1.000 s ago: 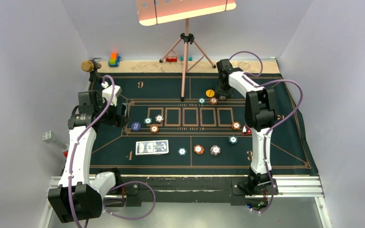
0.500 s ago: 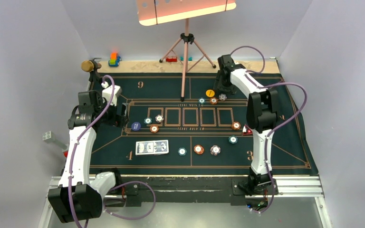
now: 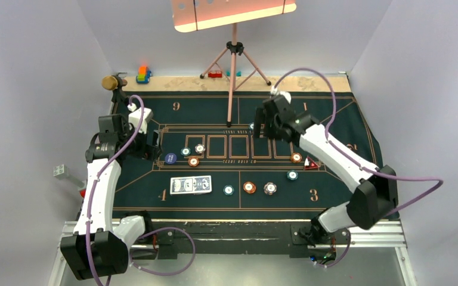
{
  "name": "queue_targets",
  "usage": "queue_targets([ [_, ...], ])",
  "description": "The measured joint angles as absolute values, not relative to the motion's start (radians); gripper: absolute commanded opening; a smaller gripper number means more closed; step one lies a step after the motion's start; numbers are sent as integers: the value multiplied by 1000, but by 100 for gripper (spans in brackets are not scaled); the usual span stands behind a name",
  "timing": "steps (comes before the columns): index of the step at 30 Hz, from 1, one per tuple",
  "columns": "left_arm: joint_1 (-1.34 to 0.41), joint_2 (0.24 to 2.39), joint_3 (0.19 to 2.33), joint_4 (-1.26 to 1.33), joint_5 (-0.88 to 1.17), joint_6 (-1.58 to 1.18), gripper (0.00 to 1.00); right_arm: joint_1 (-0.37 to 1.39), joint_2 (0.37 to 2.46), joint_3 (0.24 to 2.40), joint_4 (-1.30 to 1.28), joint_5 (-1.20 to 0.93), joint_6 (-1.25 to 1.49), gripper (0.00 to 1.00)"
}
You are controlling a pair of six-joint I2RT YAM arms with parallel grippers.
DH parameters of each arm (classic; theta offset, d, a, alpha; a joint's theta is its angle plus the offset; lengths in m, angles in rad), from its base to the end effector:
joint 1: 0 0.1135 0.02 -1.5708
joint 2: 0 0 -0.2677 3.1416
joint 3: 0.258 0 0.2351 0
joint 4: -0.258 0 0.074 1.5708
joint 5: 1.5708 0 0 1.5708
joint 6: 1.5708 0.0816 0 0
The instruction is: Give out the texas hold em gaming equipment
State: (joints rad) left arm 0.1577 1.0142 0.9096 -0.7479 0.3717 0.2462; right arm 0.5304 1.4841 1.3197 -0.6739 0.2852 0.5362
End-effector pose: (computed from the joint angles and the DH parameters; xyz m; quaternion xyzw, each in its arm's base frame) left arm 0.2117 0.0037 0.2638 0.1056 0.9163 -0.1002 0.3731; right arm 0.2986 0.1485 0.2889 0.0536 0.9240 0.0659 0.3727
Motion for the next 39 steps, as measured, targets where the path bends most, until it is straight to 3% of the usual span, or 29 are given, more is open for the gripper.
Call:
queue_targets([
  [10,158,1013,905,-748,376,246,100,684,1283,900,-747,266,655,94],
  [19,158,1013,905,-748,379,246,100,757,1293,828,-719,245,705,94],
  [27,158,1013,905,-748,379,246,100,785,1436,790,-657,244,726,85],
  [39,158,1013,905,-748,379,246,100,786,1451,776,-632,244,746,60],
])
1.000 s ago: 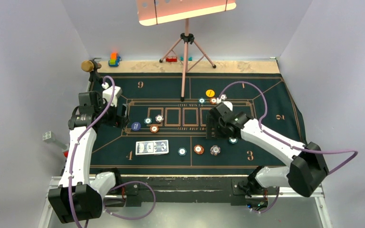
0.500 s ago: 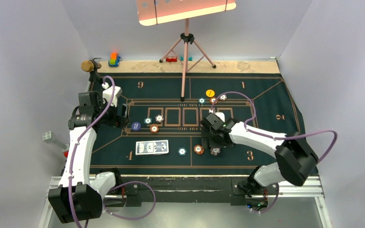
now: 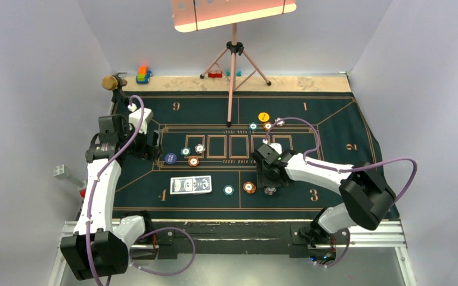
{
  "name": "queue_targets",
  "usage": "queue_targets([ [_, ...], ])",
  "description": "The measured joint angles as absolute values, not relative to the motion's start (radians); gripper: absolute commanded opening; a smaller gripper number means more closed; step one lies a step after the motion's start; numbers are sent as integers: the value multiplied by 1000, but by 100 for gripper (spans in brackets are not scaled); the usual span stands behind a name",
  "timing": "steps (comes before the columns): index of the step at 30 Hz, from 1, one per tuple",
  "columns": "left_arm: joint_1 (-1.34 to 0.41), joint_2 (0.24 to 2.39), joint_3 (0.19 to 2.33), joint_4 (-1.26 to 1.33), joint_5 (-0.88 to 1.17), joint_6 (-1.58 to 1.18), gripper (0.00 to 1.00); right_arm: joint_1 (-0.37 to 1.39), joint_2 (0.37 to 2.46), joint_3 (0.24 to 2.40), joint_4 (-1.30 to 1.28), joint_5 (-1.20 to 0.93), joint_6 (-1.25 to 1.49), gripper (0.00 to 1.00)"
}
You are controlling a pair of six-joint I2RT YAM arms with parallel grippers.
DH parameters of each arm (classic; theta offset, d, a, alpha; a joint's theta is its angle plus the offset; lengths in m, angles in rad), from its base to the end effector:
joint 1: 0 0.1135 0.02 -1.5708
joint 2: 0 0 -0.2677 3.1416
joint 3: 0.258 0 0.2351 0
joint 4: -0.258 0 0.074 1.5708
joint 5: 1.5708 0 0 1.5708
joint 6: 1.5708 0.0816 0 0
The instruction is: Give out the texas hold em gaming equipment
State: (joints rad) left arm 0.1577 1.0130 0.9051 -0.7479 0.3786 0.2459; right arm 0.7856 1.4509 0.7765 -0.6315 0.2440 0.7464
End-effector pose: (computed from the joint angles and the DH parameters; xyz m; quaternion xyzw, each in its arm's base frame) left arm 0.2111 0.0030 0.2626 0.1064 0.9162 -0.1038 0.3720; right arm 0.1858 0.1580 0.1363 -0.0032 0.9840 0.0039 0.1781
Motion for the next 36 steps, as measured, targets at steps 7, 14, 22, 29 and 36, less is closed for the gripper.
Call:
queue_targets([
  [7,158,1013,905,-748,379,246,100,791,1451,771,-631,244,756,56],
  [14,158,1013,905,-748,379,246,100,792,1451,771,-635,244,767,41],
  [22,158,1013,905,-748,379,246,100,793,1450,776,-663,246,775,35],
  [29,158,1013,905,-748,379,246,100,794,1418,824,-756,255,775,29],
  [36,158,1013,905,-748,379,246,100,786,1334,913,-833,293,791,18],
])
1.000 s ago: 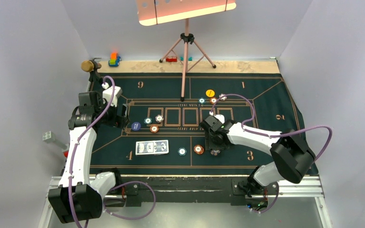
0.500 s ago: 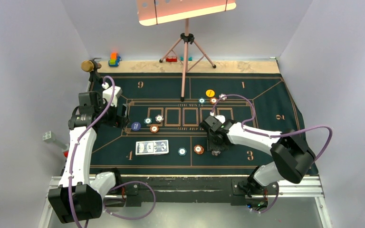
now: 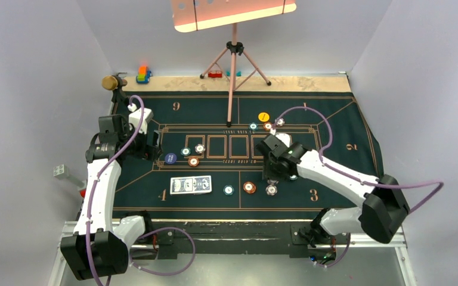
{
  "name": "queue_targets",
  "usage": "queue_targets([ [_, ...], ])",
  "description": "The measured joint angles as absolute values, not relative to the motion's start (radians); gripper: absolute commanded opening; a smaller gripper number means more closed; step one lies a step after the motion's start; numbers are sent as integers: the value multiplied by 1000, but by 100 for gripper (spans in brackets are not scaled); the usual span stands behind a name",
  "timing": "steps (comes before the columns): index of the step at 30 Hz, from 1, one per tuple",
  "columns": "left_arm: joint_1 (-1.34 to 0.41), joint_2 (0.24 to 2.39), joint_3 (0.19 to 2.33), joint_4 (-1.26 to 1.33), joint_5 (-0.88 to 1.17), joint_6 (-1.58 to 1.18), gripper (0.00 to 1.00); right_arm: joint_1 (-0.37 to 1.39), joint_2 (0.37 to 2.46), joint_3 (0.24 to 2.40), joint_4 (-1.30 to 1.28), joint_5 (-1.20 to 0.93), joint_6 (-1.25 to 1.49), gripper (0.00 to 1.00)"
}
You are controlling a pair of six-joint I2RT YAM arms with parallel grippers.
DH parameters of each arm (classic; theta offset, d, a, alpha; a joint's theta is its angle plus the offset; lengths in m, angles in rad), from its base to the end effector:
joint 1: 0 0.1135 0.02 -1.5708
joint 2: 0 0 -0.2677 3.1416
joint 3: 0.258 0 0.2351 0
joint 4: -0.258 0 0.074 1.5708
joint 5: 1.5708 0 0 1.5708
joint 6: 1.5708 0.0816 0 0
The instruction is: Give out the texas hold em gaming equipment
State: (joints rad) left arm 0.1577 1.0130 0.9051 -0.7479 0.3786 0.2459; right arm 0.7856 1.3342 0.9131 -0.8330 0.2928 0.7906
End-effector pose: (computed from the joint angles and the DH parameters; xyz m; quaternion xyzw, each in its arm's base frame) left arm 0.2111 0.0030 0.2626 0.1064 0.9162 -0.1038 0.3720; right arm 0.1839 0.1507 0.1910 0.0255 0.9769 0.0090 0.2121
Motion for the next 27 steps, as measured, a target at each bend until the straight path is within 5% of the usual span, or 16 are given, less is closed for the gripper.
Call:
queue_targets([
  [9,158,1011,905,-748,379,246,100,519,1077,734,-863,249,911,14],
  [27,158,1010,905,-748,383,246,100,93,1161,725,-821,258,887,14],
])
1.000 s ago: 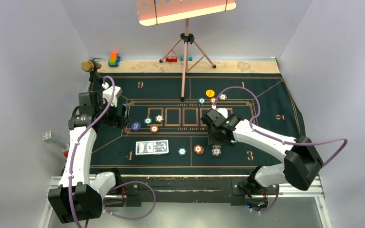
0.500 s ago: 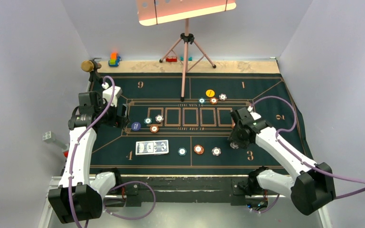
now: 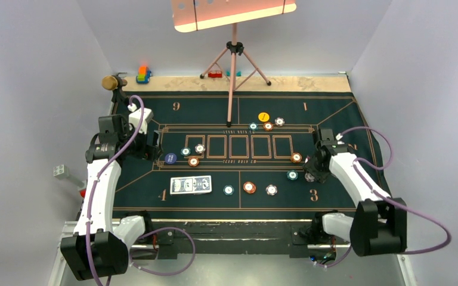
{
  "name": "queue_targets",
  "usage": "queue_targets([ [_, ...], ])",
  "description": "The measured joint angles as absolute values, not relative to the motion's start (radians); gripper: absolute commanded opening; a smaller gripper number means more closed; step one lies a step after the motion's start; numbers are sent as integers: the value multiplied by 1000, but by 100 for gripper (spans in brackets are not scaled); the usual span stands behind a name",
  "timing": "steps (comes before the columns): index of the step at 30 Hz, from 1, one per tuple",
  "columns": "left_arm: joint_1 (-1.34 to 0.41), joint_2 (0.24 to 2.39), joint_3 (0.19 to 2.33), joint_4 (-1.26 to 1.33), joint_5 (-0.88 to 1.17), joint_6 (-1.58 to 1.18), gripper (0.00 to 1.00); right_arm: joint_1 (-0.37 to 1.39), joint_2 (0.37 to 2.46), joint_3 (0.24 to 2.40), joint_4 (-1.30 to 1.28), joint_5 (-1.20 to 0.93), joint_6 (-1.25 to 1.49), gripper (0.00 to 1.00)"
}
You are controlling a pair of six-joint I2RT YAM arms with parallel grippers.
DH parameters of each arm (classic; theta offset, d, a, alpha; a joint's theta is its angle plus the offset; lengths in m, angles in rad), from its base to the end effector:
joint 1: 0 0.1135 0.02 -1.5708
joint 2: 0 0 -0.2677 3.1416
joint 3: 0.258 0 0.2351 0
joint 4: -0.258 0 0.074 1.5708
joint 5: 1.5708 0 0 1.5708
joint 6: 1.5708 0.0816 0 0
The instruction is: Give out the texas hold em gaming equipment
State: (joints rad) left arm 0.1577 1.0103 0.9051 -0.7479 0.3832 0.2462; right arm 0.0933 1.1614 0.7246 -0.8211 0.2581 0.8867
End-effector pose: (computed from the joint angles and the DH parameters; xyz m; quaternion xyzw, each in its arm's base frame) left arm 0.2107 0.0026 0.2633 0.1075 0.9153 -0.1055 0.3735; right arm 0.1930 -0.0029 0.1718 0.3970 0.8957 -0.0394 0.1962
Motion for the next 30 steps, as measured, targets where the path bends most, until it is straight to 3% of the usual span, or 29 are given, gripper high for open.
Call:
queue_targets([
  [8,158,1010,905,-748,387,247,100,57,1277,682,-734,236,867,32],
  [10,158,1010,905,-748,387,247,100,57,1277,682,-716,234,864,39],
  [14,158,1010,905,-748,387,247,100,57,1291,682,-686,217,862,64],
  [16,158,1010,905,-748,387,247,100,57,1297,680,-674,210,859,68],
  [30,158,1010,905,-748,392,249,100,65,1212,723,-725,211,833,74],
])
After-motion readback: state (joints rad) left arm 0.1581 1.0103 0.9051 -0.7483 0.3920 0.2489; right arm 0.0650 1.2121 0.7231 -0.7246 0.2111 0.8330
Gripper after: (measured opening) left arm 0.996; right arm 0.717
